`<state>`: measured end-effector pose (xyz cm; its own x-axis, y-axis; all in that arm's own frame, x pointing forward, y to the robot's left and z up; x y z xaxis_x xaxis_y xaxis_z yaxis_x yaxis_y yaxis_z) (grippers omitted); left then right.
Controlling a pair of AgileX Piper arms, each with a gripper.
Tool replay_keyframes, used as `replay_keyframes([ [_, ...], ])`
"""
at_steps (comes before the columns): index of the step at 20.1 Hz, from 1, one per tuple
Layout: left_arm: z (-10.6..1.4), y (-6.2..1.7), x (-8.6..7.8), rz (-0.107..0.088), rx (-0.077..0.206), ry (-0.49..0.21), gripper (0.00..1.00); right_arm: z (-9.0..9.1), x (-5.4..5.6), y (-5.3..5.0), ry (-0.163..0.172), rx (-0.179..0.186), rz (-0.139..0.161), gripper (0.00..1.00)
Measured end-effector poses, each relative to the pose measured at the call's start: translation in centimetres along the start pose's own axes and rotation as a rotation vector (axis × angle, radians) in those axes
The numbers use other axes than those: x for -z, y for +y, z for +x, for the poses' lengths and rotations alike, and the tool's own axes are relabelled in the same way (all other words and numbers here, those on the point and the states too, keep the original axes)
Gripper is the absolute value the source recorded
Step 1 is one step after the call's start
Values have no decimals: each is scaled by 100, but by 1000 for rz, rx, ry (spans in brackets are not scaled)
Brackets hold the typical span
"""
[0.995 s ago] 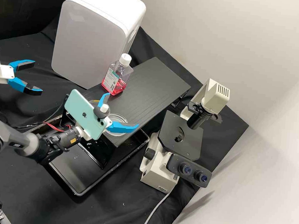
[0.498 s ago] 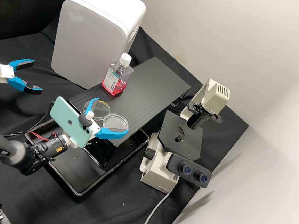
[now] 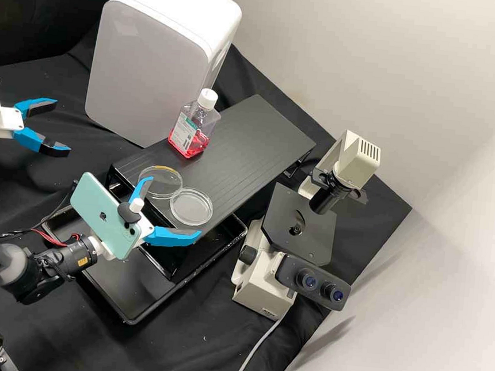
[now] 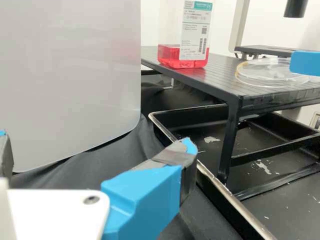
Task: Place the lid on the petri dish
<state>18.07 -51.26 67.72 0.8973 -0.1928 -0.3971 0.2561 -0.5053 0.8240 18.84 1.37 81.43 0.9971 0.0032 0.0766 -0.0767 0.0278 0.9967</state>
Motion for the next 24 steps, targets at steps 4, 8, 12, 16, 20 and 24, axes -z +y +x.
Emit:
replay_keyframes([
  [4,-1,-1,-2,4,0,-1,100,21,-33,-54,-14,25,0,100],
  [8,-1,-2,-5,4,1,-2,100,74,-37,-60,-4,14,0,100],
  [12,-1,-2,-5,4,1,-2,100,129,-58,-80,-13,20,0,100],
  [16,-3,-4,-10,4,2,-5,100,154,-69,-73,-18,16,0,100],
  [20,2,-19,11,1,5,16,100,167,-104,-69,-35,13,-1,100],
  [24,3,-21,20,-2,5,26,100,167,-104,-69,-35,13,-1,100],
])
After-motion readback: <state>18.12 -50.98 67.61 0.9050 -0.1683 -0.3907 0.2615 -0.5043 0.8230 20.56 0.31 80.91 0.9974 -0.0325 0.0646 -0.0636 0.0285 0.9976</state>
